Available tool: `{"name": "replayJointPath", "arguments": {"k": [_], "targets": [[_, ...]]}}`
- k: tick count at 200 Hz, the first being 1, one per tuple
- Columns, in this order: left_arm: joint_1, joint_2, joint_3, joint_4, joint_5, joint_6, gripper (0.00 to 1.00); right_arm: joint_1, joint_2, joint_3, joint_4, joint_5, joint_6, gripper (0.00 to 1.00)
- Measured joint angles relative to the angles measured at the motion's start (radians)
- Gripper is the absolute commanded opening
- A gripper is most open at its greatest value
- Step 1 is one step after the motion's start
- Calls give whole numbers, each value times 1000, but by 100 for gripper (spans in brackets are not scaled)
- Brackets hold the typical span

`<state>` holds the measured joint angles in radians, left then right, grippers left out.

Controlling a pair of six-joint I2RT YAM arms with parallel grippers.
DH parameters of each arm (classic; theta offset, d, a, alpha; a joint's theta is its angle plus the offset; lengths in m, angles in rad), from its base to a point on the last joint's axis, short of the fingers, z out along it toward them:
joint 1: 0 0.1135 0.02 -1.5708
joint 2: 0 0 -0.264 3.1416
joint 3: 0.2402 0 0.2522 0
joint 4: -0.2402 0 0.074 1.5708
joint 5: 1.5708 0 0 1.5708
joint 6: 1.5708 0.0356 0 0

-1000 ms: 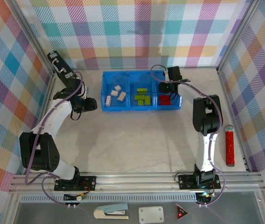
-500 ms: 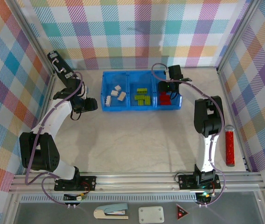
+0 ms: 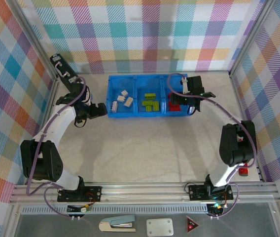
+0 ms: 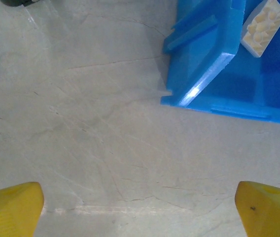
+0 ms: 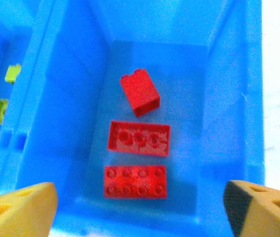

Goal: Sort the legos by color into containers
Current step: Place the lego in the container, then reset both arms

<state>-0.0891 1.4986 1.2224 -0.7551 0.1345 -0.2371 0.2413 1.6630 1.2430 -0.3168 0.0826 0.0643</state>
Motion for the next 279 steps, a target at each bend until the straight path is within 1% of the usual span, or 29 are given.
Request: {"name": "replayJointPath", "arguments": {"k": [44,91,117,162,197,235,279], "targets": [[0,-33,-66,74,-6,-51,100,-3,-179,-157,1,62,3,99],[0,-93,-195,208,-89,-89,100,-27,-367,-388,51,178,11,99],[-1,-107,-266,303,-156,-88,100,-45,-453,-546,124,252,11,99],[-13,-111,-414,512,-295,-34,100,-71,-549,-798,335,332,10,99],[-37,-139,-559,722,-353,61,100,-72,-544,-870,518,336,6,99],[-40,-145,-705,1001,-406,151,100,-72,-413,-869,708,315,-6,99],[-40,-54,-751,1279,-409,225,100,-85,-288,-849,859,269,-62,99]]}}
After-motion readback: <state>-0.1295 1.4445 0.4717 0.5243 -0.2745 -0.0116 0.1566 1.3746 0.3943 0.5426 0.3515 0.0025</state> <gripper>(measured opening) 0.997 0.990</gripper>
